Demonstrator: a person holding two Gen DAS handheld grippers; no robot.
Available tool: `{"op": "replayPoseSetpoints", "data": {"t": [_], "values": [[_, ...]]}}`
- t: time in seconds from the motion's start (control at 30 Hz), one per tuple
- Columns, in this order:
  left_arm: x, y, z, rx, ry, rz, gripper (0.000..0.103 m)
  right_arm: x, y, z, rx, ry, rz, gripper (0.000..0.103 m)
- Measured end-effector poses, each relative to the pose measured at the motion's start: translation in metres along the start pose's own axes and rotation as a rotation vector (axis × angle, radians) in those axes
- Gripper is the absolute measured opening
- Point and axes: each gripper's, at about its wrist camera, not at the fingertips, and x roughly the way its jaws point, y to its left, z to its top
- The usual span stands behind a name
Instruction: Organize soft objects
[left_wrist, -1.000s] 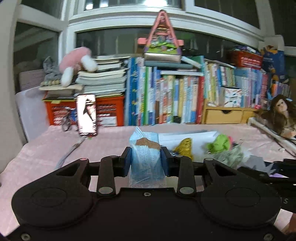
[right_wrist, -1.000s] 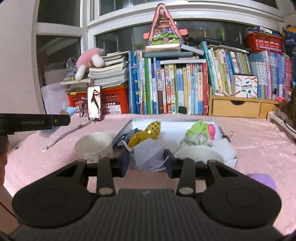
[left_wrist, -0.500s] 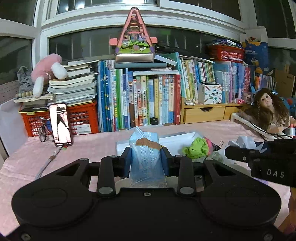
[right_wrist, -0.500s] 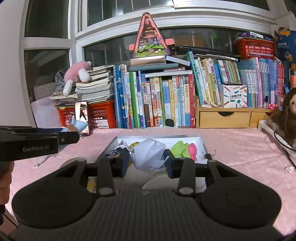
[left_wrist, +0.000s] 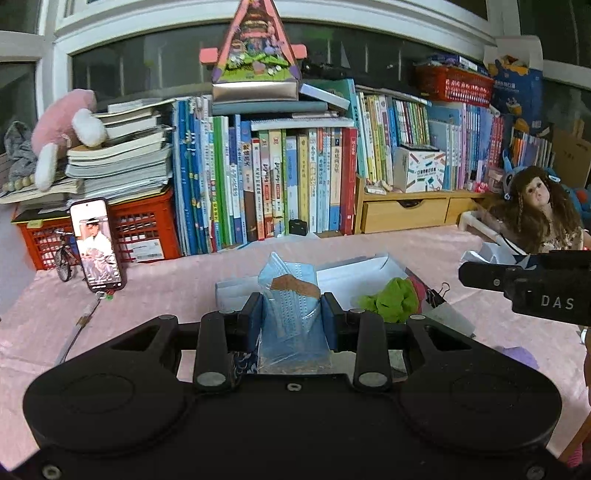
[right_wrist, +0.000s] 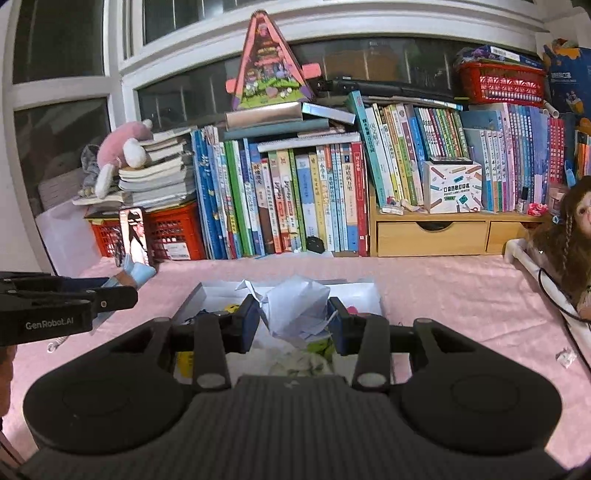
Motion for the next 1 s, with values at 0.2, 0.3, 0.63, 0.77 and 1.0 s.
{"op": "replayPoseSetpoints", "data": {"t": [0.2, 0.3, 0.63, 0.77, 1.0], "values": [[0.04, 0.007, 0.022, -0.033, 0.107, -0.021, 0.032, 0.032, -0.001, 0.015, -0.008, 0.087, 0.016, 0.045], [0.068, 0.011, 0.029, -0.062, 0.174, -0.026, 0.032, 0.053, 0.0, 0.019, -0.018, 0.143, 0.024, 0.045], [0.156, 0.03, 0.03, -0.183, 0.362, -0.004, 0.032, 0.128, 0.001, 0.019, 0.018, 0.348, 0.024, 0.045], [0.178, 0.039, 0.026, -0.215, 0.42, 0.006, 0.032, 0.146, 0.004, 0.015, 0.011, 0.405, 0.035, 0.046], [0.196, 0.045, 0.019, -0.224, 0.469, 0.012, 0.032, 0.168, 0.014, 0.01, -0.035, 0.452, 0.031, 0.046]]}}
